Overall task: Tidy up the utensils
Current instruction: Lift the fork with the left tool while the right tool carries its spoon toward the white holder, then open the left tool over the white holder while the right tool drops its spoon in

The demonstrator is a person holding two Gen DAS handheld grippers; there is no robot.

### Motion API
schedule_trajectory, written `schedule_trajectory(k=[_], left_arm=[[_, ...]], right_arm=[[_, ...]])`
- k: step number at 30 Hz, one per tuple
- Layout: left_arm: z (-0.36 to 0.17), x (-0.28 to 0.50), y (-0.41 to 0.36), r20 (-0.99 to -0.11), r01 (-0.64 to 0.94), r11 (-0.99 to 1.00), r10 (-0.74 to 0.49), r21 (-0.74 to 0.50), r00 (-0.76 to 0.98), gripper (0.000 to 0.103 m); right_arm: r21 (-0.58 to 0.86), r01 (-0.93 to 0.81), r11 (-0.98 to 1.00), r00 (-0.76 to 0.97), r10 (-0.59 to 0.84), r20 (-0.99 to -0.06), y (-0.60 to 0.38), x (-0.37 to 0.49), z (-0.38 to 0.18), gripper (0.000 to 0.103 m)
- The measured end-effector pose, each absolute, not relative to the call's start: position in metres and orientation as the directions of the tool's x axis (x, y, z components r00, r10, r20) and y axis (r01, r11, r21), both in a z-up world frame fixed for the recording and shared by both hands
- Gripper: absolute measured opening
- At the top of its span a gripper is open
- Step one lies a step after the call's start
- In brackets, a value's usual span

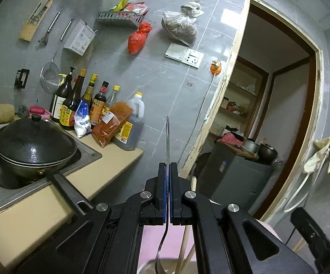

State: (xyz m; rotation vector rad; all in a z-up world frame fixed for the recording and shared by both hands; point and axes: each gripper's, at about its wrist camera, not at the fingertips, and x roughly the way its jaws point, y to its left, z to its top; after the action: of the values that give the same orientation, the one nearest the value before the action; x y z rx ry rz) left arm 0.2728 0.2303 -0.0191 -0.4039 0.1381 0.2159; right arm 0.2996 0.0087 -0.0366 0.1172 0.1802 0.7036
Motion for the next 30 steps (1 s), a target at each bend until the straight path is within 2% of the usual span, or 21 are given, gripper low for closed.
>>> schedule_trajectory(k=[5, 13, 22, 27, 28, 30], left_arm=[[-0.028, 0.267, 0.223, -0.156, -0.242, 0.911, 0.199, -0.335, 0.967, 0.000], [-0.039, 0.260, 0.221, -0.190, -0.230, 0.923, 0.177, -0.309, 0.966, 0.000], [-0.043, 0.249, 0.222, -0.243, -0.166, 0.943, 0.096, -0.288, 0.965, 0.000], [-0.040, 0.241, 0.225, -0.284, -0.120, 0.937, 0.024, -0.327, 0.959, 0.001], [-0.038, 0.240, 0.226, -0.297, -0.107, 0.937, 0.004, -0.332, 0.955, 0.001], [-0.034, 0.236, 0.226, -0.309, -0.091, 0.941, -0.014, -0.325, 0.951, 0.003]], right_arm=[[0.171, -0.612, 0.772, 0.757, 0.635, -0.153, 0.009, 0.303, -0.048, 0.009], [0.171, -0.603, 0.779, 0.755, 0.627, -0.193, 0.010, 0.301, -0.057, 0.009], [0.170, -0.596, 0.785, 0.746, 0.619, -0.244, 0.014, 0.295, -0.062, 0.010], [0.167, -0.595, 0.786, 0.740, 0.617, -0.266, 0.011, 0.289, -0.059, 0.011], [0.166, -0.594, 0.787, 0.742, 0.616, -0.265, 0.009, 0.287, -0.056, 0.012], [0.166, -0.595, 0.786, 0.742, 0.617, -0.262, 0.006, 0.284, -0.050, 0.021]])
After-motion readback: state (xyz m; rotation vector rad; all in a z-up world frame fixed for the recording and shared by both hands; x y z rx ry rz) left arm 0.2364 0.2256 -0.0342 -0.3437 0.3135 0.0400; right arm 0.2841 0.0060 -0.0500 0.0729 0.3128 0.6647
